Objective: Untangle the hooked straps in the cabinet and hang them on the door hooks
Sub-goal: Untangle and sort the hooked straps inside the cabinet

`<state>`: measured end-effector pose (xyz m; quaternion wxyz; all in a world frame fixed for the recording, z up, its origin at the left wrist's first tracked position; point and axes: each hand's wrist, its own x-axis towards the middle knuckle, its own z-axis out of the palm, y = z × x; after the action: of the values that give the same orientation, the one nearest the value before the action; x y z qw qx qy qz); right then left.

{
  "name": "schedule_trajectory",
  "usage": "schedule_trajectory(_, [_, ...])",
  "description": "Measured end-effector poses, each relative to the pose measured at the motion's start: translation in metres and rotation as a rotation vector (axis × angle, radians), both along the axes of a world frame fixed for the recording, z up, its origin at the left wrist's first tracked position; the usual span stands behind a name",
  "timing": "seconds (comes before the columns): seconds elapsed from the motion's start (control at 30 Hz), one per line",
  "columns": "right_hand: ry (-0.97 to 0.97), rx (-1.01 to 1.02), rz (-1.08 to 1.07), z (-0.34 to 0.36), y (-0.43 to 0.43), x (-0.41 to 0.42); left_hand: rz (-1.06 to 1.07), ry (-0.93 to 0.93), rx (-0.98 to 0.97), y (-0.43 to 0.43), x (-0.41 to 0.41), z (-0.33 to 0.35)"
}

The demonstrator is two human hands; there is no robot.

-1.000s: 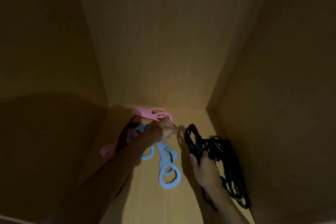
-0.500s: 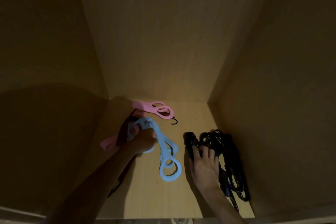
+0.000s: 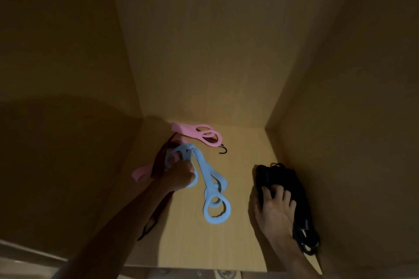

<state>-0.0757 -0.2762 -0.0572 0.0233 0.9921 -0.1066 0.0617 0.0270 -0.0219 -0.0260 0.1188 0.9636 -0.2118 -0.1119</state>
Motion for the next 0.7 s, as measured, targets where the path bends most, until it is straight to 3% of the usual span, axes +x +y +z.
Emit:
schedule_trajectory(0.07, [-0.035,0.017,0.020,0.007,0.010,0.004,0.148,-0.190,-0.005,0.004,0.004,-0.005])
schedule_trajectory(0.13, [-0.057,0.028,0.053,0.014,0.019,0.010,0.302,0.017,-0.138,0.009,0.007,-0.007])
schedule_trajectory(0.27, [-0.049,0.059,0.151,0.022,0.038,0.027,0.542,-0.038,-0.442,0.032,0.008,0.001])
schedule_trajectory(0.37, [0.007,0.119,0.243,0.025,0.057,0.039,0.612,-0.062,-0.397,0.052,0.003,0.003])
schedule_trajectory(0.47, [0.043,0.199,0.393,0.024,0.074,0.049,0.566,0.043,-0.279,0.065,-0.005,-0.008])
schedule_trajectory(0.7, [0.280,0.193,0.541,0.025,0.101,0.067,0.620,0.106,-0.331,0.065,-0.018,0.003])
